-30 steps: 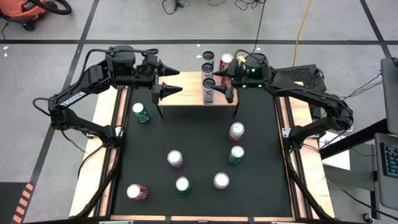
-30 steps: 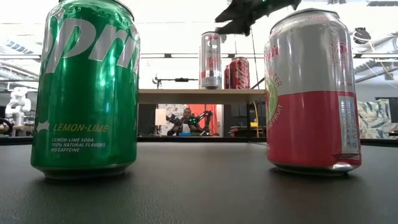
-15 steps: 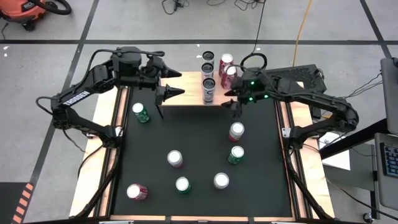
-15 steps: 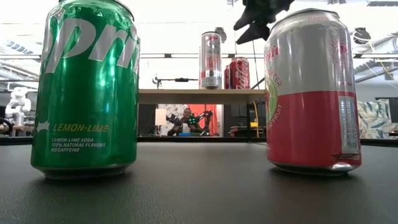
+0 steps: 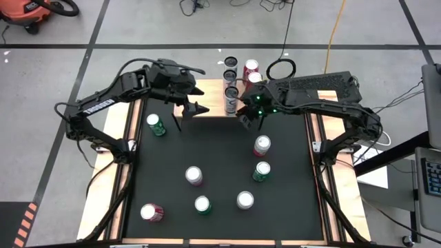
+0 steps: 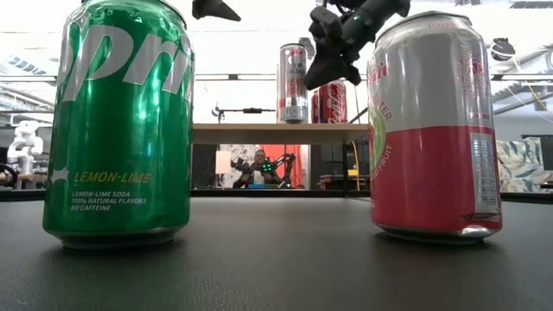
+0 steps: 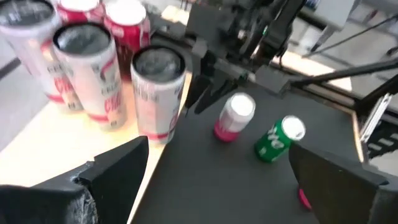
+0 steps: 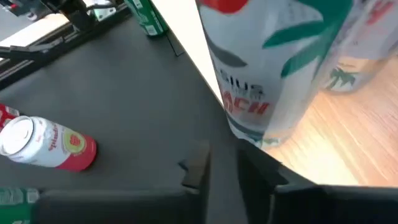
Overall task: Place canned beverage on shelf
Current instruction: Put the white pink soda can aligned with the other white pink soda cans on the shelf
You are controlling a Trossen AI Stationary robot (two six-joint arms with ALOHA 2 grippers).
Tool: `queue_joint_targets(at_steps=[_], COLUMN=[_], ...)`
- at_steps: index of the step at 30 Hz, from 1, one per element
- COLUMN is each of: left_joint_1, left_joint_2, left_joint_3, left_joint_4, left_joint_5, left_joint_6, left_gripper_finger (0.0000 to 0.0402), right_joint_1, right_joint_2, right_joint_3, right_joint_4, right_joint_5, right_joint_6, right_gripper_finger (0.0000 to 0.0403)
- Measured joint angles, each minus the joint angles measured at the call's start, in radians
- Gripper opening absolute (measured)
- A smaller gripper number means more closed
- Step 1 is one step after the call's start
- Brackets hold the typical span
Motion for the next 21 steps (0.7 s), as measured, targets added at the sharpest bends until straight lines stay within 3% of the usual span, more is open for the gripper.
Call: queue_joint_targets(at_steps=[5, 21], left_joint_1=[0.006, 0.005], left_joint_2=[0.004, 0.004], left_joint_3=[-0.044, -0.07], left_joint_4=[0.011, 0.005], left_joint_5=[-0.01, -0.026], left_joint_6=[0.007, -0.011], left_gripper_finger=[0.0386, 0.0386], right_joint_1=[0.0, 0.0], right_joint_2=[0.026, 0.013], right_joint_3=[0.0, 0.0], right_joint_4=[0.061, 0.038], right_joint_5=[-0.002, -0.026], right_joint_6=[0.003, -0.019], right_gripper_finger=[0.0005, 0.0])
